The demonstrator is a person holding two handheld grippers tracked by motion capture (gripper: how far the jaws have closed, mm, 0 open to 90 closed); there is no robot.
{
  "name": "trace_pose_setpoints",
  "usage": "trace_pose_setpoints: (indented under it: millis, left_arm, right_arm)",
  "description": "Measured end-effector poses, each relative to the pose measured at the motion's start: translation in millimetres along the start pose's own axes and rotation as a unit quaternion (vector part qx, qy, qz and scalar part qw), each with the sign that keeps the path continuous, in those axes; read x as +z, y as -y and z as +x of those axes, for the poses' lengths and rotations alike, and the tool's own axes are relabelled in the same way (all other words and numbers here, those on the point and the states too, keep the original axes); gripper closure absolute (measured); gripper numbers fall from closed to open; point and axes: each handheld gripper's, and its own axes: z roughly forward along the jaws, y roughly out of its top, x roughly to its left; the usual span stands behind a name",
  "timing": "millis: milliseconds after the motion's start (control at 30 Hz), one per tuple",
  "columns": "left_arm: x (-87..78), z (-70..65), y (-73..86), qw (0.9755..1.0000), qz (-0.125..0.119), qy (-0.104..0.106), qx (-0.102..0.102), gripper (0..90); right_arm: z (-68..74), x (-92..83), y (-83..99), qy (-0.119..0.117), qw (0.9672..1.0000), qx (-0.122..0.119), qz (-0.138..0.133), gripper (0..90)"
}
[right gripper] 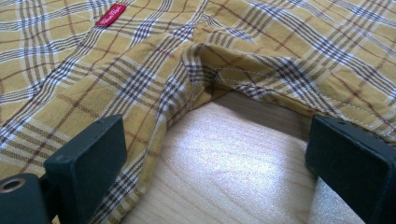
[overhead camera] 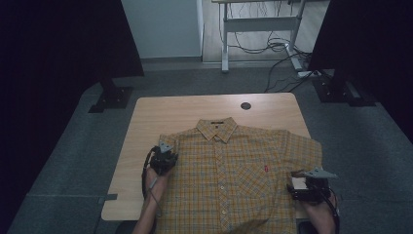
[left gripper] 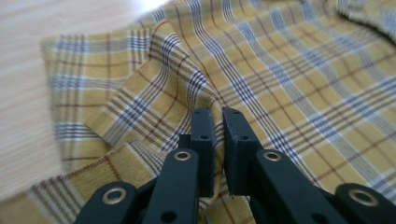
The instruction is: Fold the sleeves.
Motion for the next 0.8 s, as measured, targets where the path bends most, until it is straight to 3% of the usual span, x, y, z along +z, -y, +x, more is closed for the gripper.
trace_pose_setpoints:
  millis: [200, 433, 700, 800]
  left_arm:
    - [6.6, -2.9, 2.8, 1.0, 0.006, 0.007, -0.004, 78.3]
    - [2.6, 7.3, 0.4, 0.9973, 0.006, 0.055, -0.048, 66.8]
    - [-20.4, 9.6, -15.7, 0.9973, -0.028, 0.052, -0.044, 48.9]
    - [-29.2, 12.7, -21.4, 0.9969, -0.042, 0.049, -0.045, 45.9]
  right_arm:
    - [0.0, 0.0, 0.0, -0.001, 1.0, -0.001, 0.0, 5.0]
    - [0.1, 0.0, 0.0, -0.001, 1.0, -0.001, 0.0, 5.0]
    - [0.0, 0.0, 0.0, -0.001, 1.0, -0.001, 0.0, 5.0]
    - [0.0, 0.0, 0.0, -0.001, 1.0, -0.001, 0.0, 5.0]
